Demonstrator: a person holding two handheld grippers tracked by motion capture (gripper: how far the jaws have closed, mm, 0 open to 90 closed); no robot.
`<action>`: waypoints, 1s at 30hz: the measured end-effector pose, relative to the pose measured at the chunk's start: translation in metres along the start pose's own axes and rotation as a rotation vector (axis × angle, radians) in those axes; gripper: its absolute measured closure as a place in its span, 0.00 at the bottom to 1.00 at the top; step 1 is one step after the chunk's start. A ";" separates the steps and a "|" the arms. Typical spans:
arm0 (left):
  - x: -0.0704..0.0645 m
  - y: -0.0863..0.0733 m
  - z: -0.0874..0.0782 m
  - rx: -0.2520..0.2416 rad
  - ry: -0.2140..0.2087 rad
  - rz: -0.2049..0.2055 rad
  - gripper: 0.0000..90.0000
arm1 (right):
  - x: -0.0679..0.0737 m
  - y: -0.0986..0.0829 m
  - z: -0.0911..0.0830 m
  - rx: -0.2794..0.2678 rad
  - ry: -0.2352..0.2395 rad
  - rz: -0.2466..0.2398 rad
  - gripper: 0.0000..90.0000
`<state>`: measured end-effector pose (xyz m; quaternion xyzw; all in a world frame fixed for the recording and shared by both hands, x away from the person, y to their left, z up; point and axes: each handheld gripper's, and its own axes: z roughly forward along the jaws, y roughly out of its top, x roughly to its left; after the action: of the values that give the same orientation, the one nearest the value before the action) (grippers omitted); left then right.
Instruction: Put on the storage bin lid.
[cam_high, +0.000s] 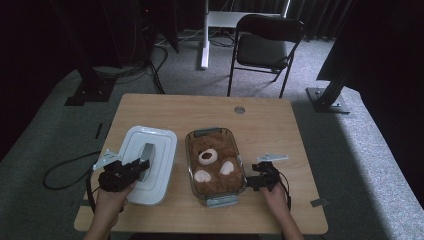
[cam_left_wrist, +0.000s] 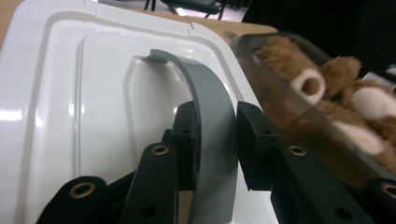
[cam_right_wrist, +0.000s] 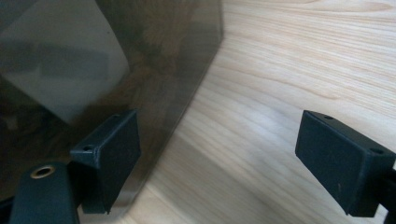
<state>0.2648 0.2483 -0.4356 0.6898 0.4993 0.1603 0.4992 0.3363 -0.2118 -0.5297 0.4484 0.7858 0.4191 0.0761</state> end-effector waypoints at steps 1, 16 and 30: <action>-0.002 0.002 -0.001 -0.006 -0.005 0.002 0.79 | 0.003 0.000 0.001 -0.001 -0.001 -0.008 0.15; -0.023 0.028 -0.010 -0.059 -0.086 0.037 0.80 | 0.041 -0.001 0.023 0.011 0.028 -0.085 0.15; -0.044 0.039 0.009 -0.029 -0.136 0.074 0.80 | 0.076 0.010 0.048 0.034 0.052 -0.144 0.15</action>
<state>0.2718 0.2063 -0.3941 0.7097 0.4359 0.1386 0.5358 0.3218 -0.1228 -0.5336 0.3809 0.8248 0.4106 0.0776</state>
